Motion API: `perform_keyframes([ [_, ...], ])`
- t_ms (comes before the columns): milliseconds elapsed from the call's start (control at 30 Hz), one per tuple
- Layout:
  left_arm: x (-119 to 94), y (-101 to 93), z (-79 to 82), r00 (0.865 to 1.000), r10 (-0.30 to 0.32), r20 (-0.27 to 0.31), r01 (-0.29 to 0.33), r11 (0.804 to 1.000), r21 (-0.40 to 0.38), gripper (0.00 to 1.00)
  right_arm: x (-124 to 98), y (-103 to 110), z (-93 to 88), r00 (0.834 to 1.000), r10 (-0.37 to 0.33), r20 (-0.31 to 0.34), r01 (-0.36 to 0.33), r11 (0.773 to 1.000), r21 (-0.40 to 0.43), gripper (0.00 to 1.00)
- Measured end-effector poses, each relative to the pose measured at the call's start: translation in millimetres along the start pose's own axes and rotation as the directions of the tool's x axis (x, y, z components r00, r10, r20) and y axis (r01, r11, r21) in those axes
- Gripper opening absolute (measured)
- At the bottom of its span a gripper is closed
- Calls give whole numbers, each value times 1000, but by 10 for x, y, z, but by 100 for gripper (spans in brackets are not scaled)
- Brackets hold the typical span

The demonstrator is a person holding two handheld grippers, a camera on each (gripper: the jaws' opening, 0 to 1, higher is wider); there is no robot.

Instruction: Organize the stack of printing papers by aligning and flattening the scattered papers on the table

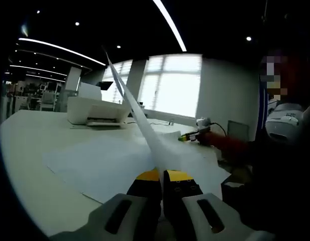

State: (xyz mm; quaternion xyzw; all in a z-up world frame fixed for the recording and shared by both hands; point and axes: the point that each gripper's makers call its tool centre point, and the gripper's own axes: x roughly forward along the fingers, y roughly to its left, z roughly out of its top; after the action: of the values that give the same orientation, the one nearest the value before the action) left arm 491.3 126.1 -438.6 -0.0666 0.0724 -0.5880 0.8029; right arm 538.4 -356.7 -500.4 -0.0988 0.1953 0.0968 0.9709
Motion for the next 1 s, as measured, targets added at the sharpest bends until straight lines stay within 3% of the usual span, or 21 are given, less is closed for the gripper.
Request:
perform_keyframes([
  [500,-8,31,7,1000,-1,2,1,1000,0,7,-87,-48,122,997,7,77,-11,998,58,0],
  [733,3,23,0,1000,0,0,0,1000,0,7,-242,-51,394,974,47,222,-83,984,156,0],
  [1000,8,34,-12,1000,8,-7,-8,1000,4,7,-564,-71,827,939,27,342,-91,981,171,0],
])
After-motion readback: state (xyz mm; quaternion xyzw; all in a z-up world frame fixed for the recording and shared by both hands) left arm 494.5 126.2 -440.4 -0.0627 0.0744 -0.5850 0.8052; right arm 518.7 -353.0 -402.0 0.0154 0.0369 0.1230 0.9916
